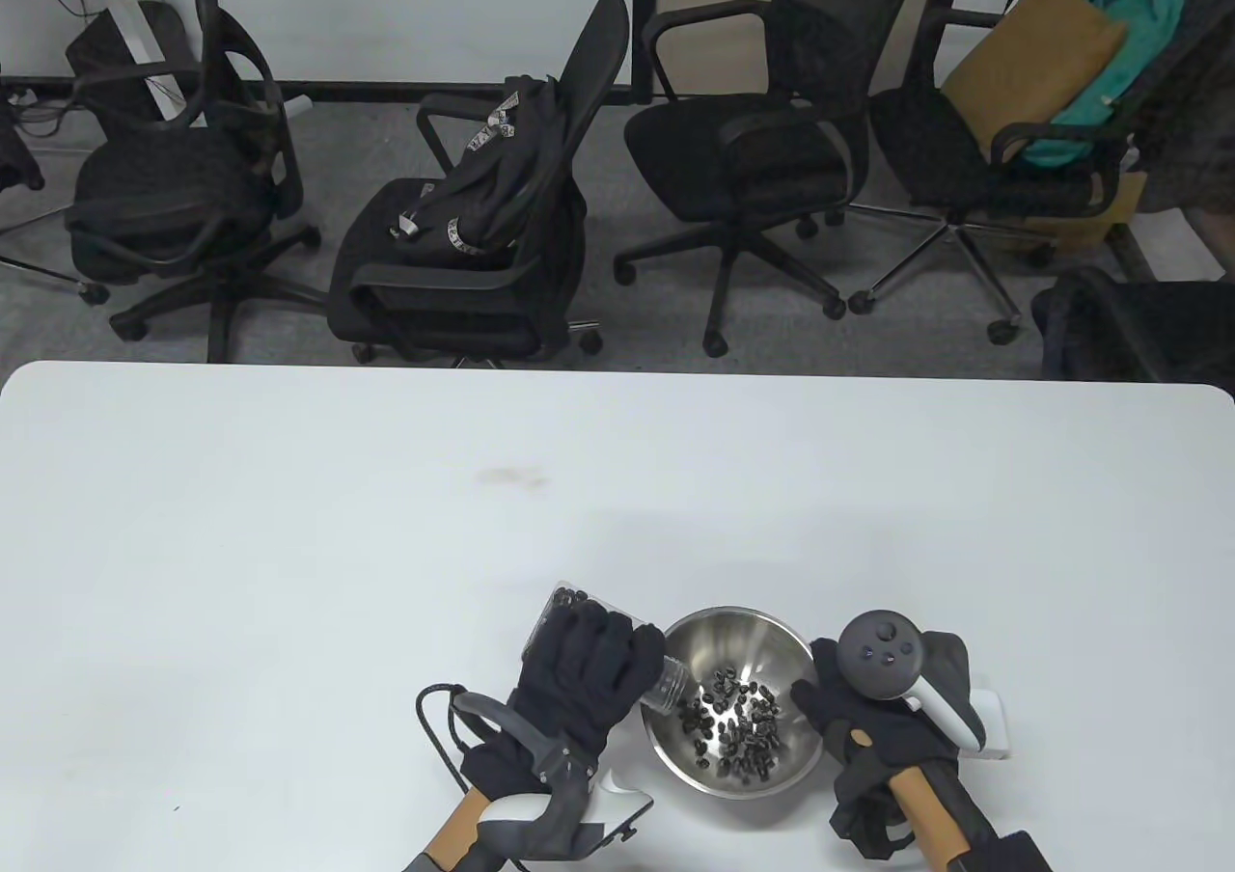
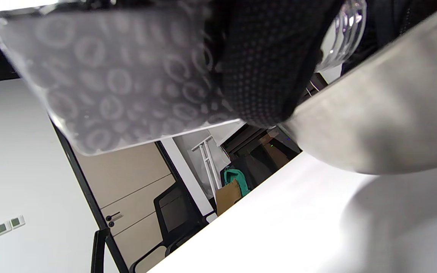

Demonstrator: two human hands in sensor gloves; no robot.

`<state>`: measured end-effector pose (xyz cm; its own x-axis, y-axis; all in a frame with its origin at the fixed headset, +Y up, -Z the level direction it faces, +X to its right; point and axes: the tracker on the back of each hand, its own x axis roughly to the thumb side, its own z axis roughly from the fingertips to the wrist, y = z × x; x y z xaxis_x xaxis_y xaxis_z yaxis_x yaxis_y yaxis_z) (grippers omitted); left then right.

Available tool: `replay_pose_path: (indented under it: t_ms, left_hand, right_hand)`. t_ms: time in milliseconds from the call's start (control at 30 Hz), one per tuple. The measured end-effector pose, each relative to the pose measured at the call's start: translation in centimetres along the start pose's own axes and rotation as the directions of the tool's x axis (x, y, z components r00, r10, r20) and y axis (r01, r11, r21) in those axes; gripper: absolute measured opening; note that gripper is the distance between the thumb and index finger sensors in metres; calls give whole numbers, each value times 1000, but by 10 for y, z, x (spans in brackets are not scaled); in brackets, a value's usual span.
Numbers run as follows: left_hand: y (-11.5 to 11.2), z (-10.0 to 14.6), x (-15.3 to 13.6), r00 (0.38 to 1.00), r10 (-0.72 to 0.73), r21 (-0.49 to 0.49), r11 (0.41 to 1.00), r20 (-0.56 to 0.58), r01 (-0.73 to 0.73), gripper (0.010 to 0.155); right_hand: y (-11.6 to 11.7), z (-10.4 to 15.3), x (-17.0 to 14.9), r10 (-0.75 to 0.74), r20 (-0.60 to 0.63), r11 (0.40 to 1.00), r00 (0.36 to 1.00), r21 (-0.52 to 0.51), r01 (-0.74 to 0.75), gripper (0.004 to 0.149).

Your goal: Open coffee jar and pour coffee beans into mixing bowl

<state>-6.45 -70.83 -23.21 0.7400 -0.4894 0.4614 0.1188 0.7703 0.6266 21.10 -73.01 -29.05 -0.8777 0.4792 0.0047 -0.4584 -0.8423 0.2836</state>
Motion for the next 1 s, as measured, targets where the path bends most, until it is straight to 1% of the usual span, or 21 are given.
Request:
replay_pose_path:
  t_ms: [133, 267, 367, 467, 533, 567, 600, 667, 767, 800, 833, 900, 1000]
  left_hand:
    - [-1, 0, -3, 998, 49, -7, 999, -29, -50, 89]
    - [-4, 1, -8, 984, 158, -12, 987, -83, -159, 89]
    - [-6, 2, -14, 952, 272, -10, 961, -140, -276, 89]
    - [-9, 3, -21, 892, 400, 0, 912, -210, -409, 90]
    - [-11, 4, -28, 833, 491, 21, 864, -255, -503, 91]
    - [-13, 5, -32, 786, 550, 32, 824, -282, -565, 92]
    - [-15, 5, -34, 753, 587, 43, 796, -296, -604, 92]
    - [-19, 8, -40, 664, 671, 76, 720, -330, -689, 93]
    - [-30, 11, -46, 495, 797, 137, 565, -346, -814, 95]
    - [-32, 12, -46, 455, 817, 153, 531, -355, -834, 95]
    - [-35, 13, -46, 397, 842, 180, 482, -365, -857, 95]
    - [-39, 14, -46, 335, 865, 211, 431, -373, -877, 95]
    - [-41, 15, -47, 324, 868, 220, 424, -377, -879, 95]
  right_hand:
    - [0, 0, 0, -3, 2, 1000, 1000, 1, 3, 38]
    - [-1, 0, -1, -3, 6, 1000, 1000, -3, 3, 38]
    - [-1, 0, -1, -10, 8, 1000, 1000, -3, 10, 38]
    - [-2, 1, -2, -12, 8, 1000, 1000, -7, 12, 38]
    - [-3, 1, -3, -16, 5, 1000, 1000, -11, 16, 38]
    - [-4, 1, -4, -22, 1, 1000, 1000, -15, 22, 38]
    - [-5, 1, -5, -24, -3, 1000, 1000, -18, 24, 38]
    - [-6, 1, -7, -26, -17, 999, 1000, -29, 25, 38]
    - [-9, 2, -11, -30, -44, 998, 999, -48, 28, 38]
    - [-9, 2, -12, -34, -50, 998, 998, -51, 31, 38]
    - [-10, 2, -14, -39, -58, 998, 998, -56, 36, 38]
    - [-11, 1, -16, -49, -72, 997, 996, -66, 44, 38]
    - [-13, 0, -19, -66, -89, 995, 994, -74, 60, 39]
